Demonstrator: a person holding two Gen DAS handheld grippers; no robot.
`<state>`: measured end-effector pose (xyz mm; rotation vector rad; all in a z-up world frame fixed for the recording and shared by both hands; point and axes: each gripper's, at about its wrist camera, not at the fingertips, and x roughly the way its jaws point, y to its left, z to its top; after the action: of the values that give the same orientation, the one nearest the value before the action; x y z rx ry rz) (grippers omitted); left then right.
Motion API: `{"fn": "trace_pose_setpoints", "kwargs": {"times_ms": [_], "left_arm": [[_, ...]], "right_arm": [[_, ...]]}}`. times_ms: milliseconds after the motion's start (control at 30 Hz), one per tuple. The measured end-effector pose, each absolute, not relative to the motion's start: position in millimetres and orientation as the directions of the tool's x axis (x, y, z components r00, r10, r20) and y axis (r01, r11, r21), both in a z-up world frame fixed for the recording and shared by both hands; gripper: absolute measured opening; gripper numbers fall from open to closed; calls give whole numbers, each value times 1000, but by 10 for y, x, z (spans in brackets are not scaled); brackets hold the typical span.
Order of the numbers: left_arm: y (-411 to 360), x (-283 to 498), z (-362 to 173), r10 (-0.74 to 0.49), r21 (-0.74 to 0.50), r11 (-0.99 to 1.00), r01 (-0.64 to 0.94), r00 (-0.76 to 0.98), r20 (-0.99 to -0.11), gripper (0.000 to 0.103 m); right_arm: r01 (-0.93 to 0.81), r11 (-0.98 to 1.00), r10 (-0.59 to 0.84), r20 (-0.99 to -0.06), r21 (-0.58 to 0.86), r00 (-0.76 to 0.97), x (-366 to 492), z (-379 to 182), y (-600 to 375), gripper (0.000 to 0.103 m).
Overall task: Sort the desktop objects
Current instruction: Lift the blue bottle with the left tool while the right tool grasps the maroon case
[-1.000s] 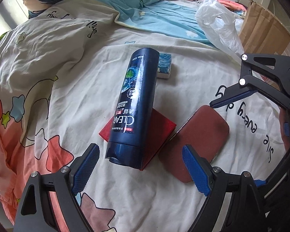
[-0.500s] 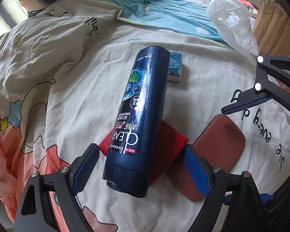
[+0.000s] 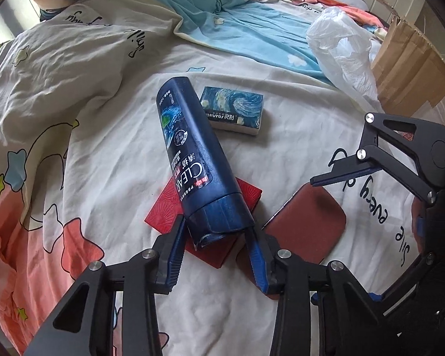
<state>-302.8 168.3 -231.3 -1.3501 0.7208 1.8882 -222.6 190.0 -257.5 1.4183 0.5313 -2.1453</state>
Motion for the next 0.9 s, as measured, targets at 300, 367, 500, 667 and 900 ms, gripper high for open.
{"fn": "trace_pose_setpoints", "kwargs": {"times_ms": [300, 367, 500, 667, 900], "left_arm": [[1632, -3014, -2317, 220, 38, -613, -789, -217, -951, 38], [1606, -2995, -2318, 215, 46, -615, -788, -223, -951, 38], [1516, -2957, -2321, 210, 50, -626, -778, -230, -950, 38], [1388, -2855, -2333, 206, 54, -629, -775, -233, -950, 38], [1161, -2687, -2323, 207, 50, -639, -768, -235, -950, 38]], "right_arm": [[595, -804, -222, -921, -13, -320, -2276, -2649, 1926, 92], [597, -803, -234, -920, 1, -314, -2285, -2672, 1923, 92], [605, -796, -249, -916, 8, -315, -2280, -2694, 1903, 92], [613, -790, -227, -918, -21, -324, -2273, -2730, 1874, 92], [626, -778, -199, -924, -55, -328, -2363, -2812, 1937, 92]]}}
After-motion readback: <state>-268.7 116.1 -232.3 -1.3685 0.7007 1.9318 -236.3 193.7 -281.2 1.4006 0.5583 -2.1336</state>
